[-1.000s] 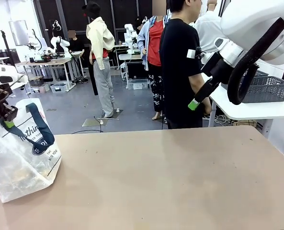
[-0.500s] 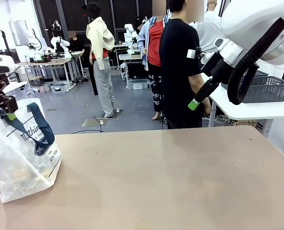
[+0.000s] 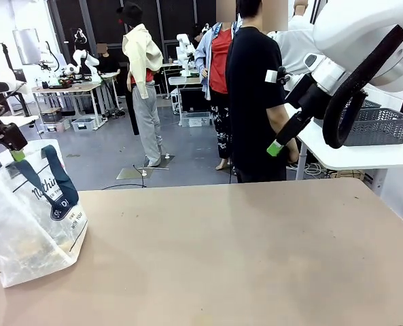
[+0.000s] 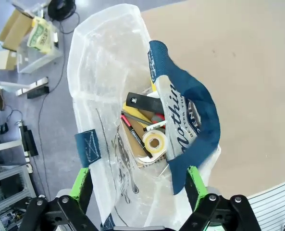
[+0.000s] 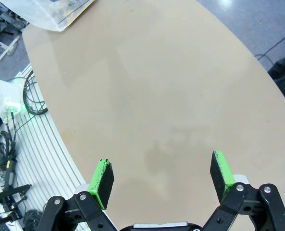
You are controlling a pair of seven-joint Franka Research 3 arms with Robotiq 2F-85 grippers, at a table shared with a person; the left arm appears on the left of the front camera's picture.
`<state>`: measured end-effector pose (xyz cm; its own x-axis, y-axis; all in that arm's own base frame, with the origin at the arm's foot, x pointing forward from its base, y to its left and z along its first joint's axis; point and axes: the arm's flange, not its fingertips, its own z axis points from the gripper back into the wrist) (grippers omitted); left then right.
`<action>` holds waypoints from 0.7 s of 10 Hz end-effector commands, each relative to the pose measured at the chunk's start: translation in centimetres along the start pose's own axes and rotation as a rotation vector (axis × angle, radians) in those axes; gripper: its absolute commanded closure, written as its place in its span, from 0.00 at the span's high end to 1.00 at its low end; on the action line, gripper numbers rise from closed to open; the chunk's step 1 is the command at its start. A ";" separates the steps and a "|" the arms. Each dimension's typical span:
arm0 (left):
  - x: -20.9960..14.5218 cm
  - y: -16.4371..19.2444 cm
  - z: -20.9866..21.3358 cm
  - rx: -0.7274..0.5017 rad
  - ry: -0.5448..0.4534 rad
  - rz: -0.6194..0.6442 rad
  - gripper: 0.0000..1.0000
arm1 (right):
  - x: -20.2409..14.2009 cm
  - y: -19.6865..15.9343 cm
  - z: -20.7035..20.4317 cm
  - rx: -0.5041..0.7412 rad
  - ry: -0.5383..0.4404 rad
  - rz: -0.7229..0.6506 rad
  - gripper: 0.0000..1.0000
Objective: Transfer purchased items from the store into the shopping bag.
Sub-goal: Move the Reusable shopping bag to the right side of the table.
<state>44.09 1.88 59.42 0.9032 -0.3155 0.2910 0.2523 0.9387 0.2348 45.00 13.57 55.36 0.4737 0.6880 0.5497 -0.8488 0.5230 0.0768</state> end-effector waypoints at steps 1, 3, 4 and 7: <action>0.0 -0.3 0.1 -0.040 0.000 0.025 1.00 | 0.1 0.0 -0.1 0.004 0.001 -0.017 1.00; -0.2 -0.1 0.3 -0.077 0.002 0.040 1.00 | 0.1 0.0 -0.1 0.004 0.001 -0.017 1.00; -0.2 0.0 0.4 -0.104 0.003 0.031 1.00 | 0.1 0.0 -0.1 0.004 0.001 -0.017 1.00; -0.1 -0.2 0.0 -0.061 -0.003 0.034 1.00 | 0.1 0.0 -0.1 0.004 0.001 -0.017 1.00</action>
<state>43.92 1.68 59.28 0.9122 -0.2776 0.3013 0.2397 0.9581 0.1568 45.00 13.57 55.36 0.4737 0.6880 0.5498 -0.8488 0.5230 0.0768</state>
